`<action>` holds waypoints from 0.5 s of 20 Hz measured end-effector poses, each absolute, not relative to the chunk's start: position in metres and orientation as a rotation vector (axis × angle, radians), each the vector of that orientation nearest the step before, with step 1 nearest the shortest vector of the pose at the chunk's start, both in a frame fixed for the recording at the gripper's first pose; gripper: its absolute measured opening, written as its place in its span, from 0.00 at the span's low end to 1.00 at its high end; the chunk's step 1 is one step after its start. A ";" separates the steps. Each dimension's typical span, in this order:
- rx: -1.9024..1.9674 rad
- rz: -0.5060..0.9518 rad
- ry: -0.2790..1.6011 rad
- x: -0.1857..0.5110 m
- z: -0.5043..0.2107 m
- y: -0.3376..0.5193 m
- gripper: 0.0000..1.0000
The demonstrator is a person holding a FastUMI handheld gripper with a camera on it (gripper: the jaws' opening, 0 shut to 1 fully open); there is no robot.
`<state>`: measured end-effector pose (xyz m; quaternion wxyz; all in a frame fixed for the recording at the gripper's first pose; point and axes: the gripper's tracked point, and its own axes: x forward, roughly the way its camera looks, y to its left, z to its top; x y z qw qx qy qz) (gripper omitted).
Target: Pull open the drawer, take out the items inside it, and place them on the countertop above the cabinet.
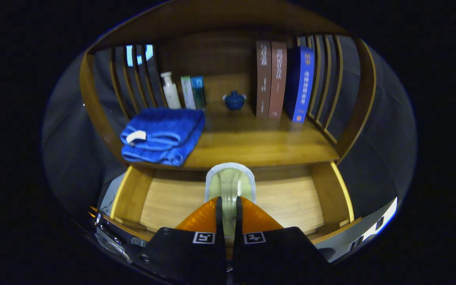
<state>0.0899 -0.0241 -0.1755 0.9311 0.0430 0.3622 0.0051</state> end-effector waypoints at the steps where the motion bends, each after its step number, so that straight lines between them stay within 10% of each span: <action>1: 0.094 0.011 0.716 0.103 -0.163 -0.025 0.11; 10: 0.170 0.010 0.779 0.219 -0.187 -0.027 0.12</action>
